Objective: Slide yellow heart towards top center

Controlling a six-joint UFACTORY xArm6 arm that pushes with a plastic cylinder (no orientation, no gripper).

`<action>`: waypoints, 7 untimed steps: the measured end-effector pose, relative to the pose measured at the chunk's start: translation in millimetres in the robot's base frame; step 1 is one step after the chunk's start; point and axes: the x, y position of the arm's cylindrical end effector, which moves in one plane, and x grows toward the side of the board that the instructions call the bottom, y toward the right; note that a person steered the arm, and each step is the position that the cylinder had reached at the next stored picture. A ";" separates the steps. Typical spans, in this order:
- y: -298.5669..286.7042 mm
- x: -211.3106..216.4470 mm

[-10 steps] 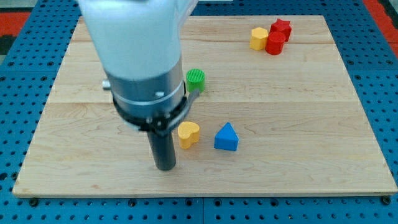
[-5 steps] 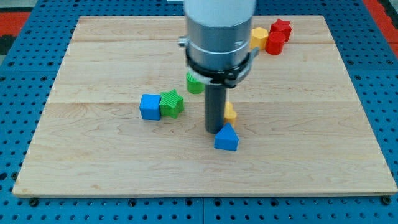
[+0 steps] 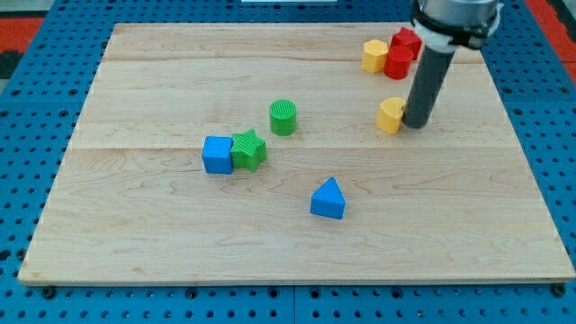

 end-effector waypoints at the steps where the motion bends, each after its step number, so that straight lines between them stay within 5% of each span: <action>1: -20.1 -2.1; 2: -28.2 21.2; 5: -174.0 -33.6; 7: -99.1 -46.7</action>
